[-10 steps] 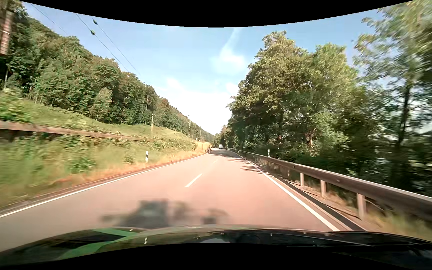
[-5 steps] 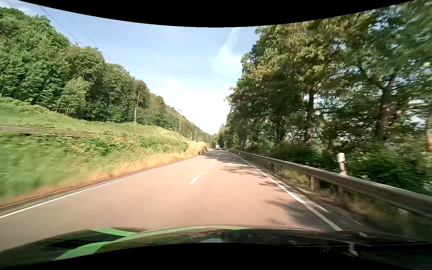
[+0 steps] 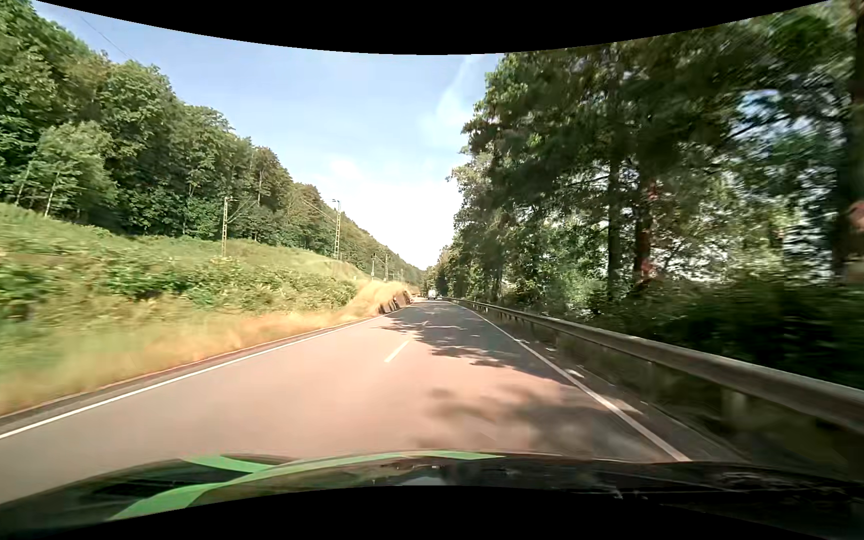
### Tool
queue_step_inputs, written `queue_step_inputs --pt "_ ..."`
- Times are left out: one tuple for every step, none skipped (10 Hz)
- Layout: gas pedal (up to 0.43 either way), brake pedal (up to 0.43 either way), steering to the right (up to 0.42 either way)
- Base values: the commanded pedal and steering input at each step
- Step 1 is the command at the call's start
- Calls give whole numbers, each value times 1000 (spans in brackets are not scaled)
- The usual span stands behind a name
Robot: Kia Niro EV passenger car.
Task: Follow the waypoints while adhering to traffic rules and regulations
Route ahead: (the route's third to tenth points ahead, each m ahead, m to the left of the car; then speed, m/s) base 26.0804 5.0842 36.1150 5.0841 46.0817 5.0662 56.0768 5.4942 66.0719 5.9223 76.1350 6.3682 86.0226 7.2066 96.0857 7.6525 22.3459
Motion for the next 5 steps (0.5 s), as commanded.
queue_step_inputs --pt "177 0 -5" --pt "177 0 -5" --pt "177 0 -5" --pt "189 0 -4" --pt "220 0 -3"
